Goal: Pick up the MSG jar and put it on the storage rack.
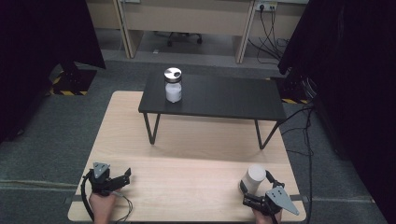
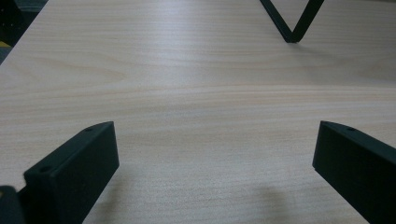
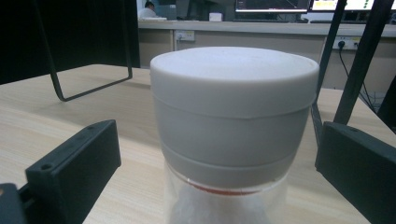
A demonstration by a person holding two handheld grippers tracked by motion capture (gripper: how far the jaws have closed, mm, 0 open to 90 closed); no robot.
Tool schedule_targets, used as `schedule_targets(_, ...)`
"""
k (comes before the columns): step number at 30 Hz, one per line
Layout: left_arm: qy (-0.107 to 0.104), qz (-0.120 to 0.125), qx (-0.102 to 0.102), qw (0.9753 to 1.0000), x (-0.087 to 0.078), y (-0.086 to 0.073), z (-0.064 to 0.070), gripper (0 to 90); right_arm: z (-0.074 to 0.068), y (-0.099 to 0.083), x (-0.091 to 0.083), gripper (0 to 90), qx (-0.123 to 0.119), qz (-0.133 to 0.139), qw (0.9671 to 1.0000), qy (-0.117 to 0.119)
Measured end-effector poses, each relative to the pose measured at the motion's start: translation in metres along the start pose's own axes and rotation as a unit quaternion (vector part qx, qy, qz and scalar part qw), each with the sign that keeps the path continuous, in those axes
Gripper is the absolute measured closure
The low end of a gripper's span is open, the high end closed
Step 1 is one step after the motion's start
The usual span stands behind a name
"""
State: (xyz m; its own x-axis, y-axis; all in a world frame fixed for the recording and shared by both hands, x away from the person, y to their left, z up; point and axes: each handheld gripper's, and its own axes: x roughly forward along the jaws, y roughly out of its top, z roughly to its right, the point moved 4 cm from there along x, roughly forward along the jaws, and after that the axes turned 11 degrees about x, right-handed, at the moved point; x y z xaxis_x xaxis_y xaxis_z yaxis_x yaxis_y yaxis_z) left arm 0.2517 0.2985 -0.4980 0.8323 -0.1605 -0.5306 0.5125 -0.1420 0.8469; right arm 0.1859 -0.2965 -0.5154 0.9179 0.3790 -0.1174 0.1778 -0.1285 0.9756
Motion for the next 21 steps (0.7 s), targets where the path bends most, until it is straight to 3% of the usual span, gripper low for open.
schedule_targets(7, 0.000, 0.000, 0.000, 1.0000, 0.0000, -0.0001, 0.0000, 0.0, 0.0005, 0.0007, 0.0041, 2.1, 0.005, 0.004, 1.0000, 0.003)
schedule_targets(21, 0.001, -0.001, 0.002, 1.0000, 0.0001, 0.0002, 0.0005, 0.0, 0.0027, 0.0027, -0.0020, 19.7, 0.013, 0.011, 0.9999, 0.003)
